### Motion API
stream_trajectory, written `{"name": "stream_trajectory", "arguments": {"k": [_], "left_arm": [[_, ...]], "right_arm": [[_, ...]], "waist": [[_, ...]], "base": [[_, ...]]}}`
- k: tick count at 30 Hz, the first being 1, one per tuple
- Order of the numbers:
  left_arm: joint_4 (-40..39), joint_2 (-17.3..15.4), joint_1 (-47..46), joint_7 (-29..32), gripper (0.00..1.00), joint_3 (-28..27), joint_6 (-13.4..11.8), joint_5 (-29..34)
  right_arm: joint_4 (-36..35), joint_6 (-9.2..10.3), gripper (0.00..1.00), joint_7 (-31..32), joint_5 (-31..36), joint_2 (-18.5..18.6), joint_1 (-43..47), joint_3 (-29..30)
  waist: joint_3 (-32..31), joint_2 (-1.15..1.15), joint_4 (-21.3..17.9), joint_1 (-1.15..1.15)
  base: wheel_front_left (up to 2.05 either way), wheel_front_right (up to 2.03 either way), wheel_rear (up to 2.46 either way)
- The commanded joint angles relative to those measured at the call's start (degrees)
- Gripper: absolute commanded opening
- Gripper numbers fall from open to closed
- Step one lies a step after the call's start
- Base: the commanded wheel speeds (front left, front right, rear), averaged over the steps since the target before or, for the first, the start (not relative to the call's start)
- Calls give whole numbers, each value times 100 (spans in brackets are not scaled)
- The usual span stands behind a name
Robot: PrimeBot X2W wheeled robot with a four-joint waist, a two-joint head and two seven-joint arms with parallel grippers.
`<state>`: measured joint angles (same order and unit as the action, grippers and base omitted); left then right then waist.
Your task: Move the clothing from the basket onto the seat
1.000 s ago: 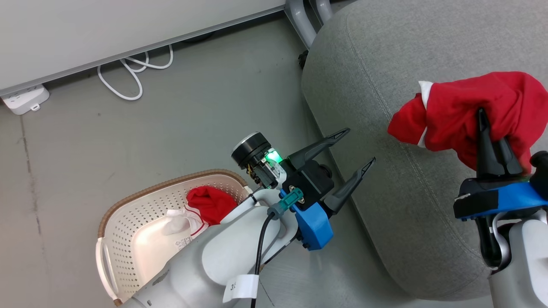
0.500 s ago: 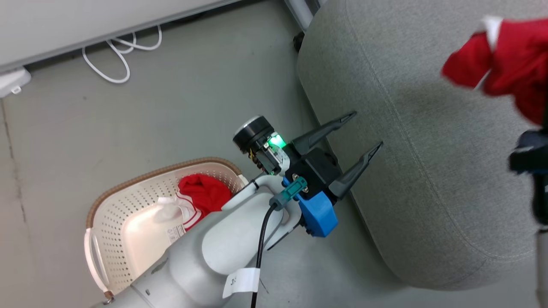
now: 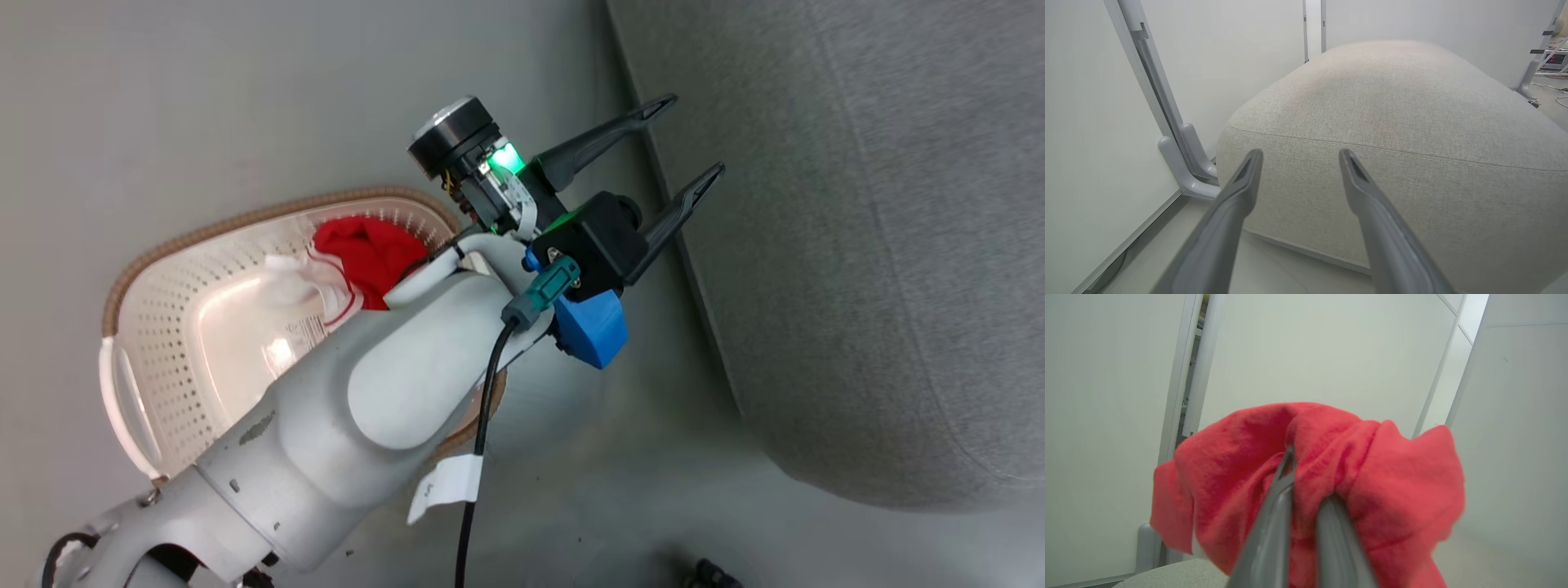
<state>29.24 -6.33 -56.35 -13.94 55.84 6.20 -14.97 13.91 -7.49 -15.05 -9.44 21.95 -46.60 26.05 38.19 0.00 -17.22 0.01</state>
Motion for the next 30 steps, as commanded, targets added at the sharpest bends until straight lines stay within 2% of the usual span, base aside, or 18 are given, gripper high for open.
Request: {"name": "stream_trajectory", "arguments": {"k": [1, 8, 16, 27, 28, 29, 30], "left_arm": [[-66, -28, -168, 22, 100, -1, 20, 59], [-267, -142, -403, 115, 100, 47, -19, 139], [-465, -343, -443, 244, 100, 32, -90, 139], [-566, -424, -384, 312, 100, 78, -150, 52], [-565, -427, -376, 307, 100, 82, -157, 42], [-558, -425, -366, 288, 100, 90, -158, 37], [-549, -411, -351, 267, 100, 98, -158, 40]], "right_arm": [[123, -1, 0, -19, -16, 73, -142, 89], [995, -1, 0, -21, 142, 158, -348, 202], [1829, -1, 0, -20, 112, -93, -401, 115], [2331, -1, 0, -20, -87, -292, -93, -109], [2323, -1, 32, -20, -106, -293, -67, -109], [2321, -1, 100, -20, -128, -299, -27, -116], [2261, -1, 100, -20, -144, -296, 3, -111]], "waist": [[457, 0, 117, -1], [932, 0, 209, -1], [1212, 0, 158, -1], [1153, 0, 102, -1], [1125, 0, 93, -1], [1086, 0, 86, -1], [1041, 0, 83, -1]], "base": [[0, 0, 0], [0, 0, 0], [0, 0, 0], [0, 0, 0], [0, 0, 0], [0, 0, 0], [0, 0, 0]]}}
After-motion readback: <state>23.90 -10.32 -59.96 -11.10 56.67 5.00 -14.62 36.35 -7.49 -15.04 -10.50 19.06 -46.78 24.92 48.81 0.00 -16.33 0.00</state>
